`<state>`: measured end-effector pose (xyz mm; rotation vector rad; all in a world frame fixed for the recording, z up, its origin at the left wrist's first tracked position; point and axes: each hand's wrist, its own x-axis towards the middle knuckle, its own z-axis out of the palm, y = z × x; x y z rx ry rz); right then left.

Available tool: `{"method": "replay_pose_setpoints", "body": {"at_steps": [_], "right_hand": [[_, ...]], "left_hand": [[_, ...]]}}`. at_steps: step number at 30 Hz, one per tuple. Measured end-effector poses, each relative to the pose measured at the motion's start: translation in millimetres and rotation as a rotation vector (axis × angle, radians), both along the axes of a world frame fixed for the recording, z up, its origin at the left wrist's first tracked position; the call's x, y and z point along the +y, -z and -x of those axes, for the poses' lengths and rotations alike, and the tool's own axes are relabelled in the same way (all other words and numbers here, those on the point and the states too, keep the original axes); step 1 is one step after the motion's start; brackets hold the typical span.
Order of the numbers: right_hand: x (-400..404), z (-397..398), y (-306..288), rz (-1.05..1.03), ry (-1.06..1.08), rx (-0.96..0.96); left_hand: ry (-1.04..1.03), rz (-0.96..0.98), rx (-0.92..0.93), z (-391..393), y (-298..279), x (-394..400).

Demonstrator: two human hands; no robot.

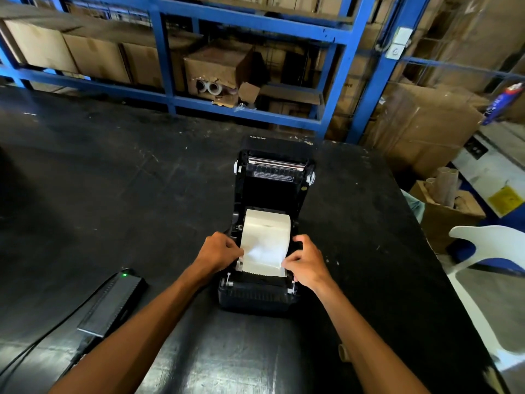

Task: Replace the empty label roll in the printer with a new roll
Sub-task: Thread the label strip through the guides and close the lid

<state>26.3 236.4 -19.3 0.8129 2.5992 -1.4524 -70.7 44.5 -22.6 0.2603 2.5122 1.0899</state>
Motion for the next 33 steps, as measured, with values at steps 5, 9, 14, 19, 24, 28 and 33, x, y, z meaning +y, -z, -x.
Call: {"method": "replay_pose_setpoints", "body": {"at_steps": [5, 9, 14, 19, 24, 28, 33], "right_hand": [[1.9, -3.2, -6.1, 0.050, 0.016, 0.023], [-0.9, -2.0, -5.3, 0.066, 0.056, 0.026], [1.5, -1.5, -7.9, 0.044, -0.011, 0.001], [-1.3, 0.2, -4.3, 0.032, 0.055, 0.040], [-2.6, 0.5, -4.3, 0.072, 0.054, 0.029], [0.1, -0.2, -5.8, 0.061, 0.067, 0.030], [1.0, -3.1, -4.1, 0.074, 0.076, 0.044]], "left_hand": [[0.031, 0.007, -0.009, -0.4, -1.3, 1.7], [0.046, 0.020, -0.016, 0.2, -0.8, -0.3], [0.041, 0.030, -0.005, 2.6, -0.3, -0.5], [0.053, 0.043, -0.021, -0.1, -3.7, 1.8], [0.052, 0.059, -0.005, -1.2, -7.8, 0.9], [0.058, 0.042, 0.003, -0.9, -5.8, -0.1], [0.053, 0.025, 0.010, -1.6, -2.4, -0.4]]}}
